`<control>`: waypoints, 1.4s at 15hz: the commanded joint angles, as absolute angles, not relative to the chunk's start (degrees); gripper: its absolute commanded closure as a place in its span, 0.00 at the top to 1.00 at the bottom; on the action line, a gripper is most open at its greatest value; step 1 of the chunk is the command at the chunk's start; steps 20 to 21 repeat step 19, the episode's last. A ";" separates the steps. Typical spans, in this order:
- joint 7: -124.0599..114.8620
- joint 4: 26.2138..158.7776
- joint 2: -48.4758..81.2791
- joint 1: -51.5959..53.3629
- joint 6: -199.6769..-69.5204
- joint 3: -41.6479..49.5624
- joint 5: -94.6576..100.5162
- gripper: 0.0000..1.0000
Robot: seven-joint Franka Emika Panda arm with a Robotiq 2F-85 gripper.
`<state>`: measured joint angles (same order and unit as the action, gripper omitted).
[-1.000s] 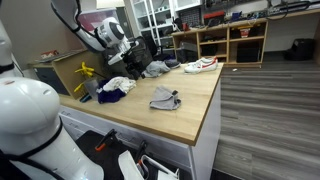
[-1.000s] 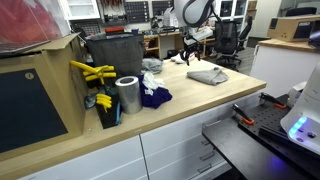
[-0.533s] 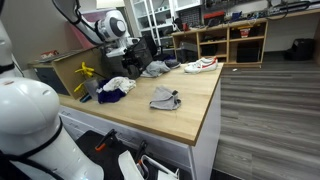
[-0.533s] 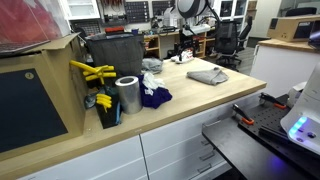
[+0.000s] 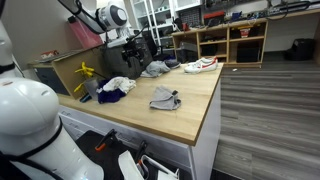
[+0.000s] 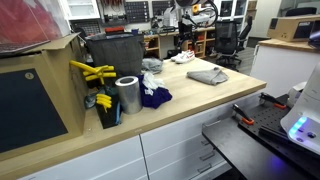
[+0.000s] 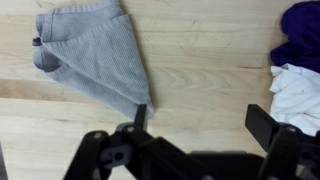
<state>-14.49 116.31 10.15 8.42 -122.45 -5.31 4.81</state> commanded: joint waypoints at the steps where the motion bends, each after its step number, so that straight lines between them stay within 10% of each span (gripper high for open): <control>1: -10.78 111.63 10.56 7.75 -117.31 -5.44 3.21 1.00; 21: -8.85 97.59 16.38 7.62 -109.63 -4.97 4.39 1.00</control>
